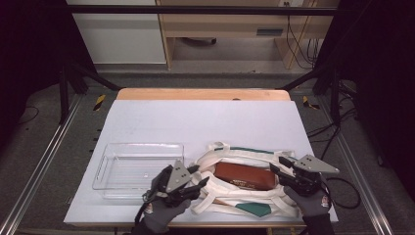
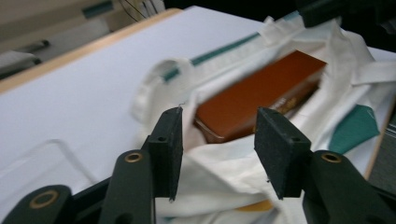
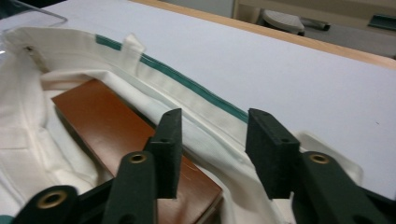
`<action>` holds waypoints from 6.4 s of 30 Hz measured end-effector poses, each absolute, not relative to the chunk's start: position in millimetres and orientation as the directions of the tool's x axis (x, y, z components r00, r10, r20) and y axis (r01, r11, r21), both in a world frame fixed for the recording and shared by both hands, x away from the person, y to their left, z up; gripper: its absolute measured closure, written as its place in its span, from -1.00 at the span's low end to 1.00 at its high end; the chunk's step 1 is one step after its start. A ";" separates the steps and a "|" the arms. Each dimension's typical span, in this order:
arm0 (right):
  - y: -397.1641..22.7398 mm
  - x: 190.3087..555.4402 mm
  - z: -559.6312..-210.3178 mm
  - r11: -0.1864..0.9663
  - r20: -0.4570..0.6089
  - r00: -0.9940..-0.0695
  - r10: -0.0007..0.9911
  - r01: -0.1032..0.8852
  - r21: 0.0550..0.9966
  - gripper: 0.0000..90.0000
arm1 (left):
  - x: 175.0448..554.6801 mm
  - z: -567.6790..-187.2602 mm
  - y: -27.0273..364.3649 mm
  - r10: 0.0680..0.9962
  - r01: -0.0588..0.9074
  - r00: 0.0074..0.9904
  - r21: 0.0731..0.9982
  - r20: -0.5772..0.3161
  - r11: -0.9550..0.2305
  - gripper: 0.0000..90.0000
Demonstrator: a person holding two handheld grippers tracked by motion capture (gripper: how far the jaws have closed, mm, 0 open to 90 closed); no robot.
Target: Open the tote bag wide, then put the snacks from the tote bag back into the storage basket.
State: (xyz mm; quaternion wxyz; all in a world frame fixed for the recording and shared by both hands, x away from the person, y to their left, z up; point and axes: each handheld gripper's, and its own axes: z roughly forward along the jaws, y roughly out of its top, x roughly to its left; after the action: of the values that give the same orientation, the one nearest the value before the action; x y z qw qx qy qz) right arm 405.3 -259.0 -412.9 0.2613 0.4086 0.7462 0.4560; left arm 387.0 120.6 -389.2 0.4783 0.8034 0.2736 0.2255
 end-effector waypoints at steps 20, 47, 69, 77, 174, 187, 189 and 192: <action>-229.3 414.7 -420.0 0.331 -0.005 -0.632 0.775 0.399 0.855 -0.34 | 405.9 -382.0 248.2 0.818 0.300 0.575 0.932 -0.008 -0.202 -0.29; -221.2 430.4 -450.0 0.494 -0.021 -0.725 0.689 0.447 0.746 -0.57 | 416.4 -380.7 285.3 0.846 0.295 0.532 0.942 -0.023 -0.160 -0.34; -217.4 424.2 -426.2 0.578 -0.056 -0.761 0.646 0.439 0.688 -0.22 | 419.1 -378.3 298.8 0.870 0.295 0.493 0.943 -0.012 -0.154 -0.35; -217.8 415.0 -414.2 0.555 0.020 -0.774 0.633 0.472 0.685 -0.09 | 418.5 -378.4 299.3 0.870 0.294 0.493 0.944 -0.016 -0.149 -0.35; -163.5 427.6 -343.6 0.557 -0.003 -0.900 0.437 0.267 0.786 -0.03 | 418.8 -375.9 332.0 0.908 0.308 0.417 0.944 -0.024 -0.116 -0.41; -120.7 448.8 -336.2 0.578 -0.024 -0.926 0.377 0.215 0.787 -0.03 | 419.0 -376.5 340.5 0.914 0.304 0.404 0.947 -0.033 -0.100 -0.43; -114.9 451.1 -334.8 0.577 -0.026 -0.929 0.368 0.206 0.790 -0.04 | 418.9 -376.5 341.0 0.914 0.305 0.404 0.947 -0.032 -0.101 -0.43; -109.2 452.6 -332.8 0.580 -0.029 -0.933 0.359 0.199 0.790 -0.04 | 419.0 -376.5 341.4 0.915 0.304 0.401 0.948 -0.034 -0.098 -0.43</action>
State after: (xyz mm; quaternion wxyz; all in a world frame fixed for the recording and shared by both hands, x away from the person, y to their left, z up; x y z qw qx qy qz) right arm 452.6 -109.2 -332.8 0.0932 0.1579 0.8840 0.4300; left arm 419.0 341.4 -376.5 0.4965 0.6739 0.4523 0.3078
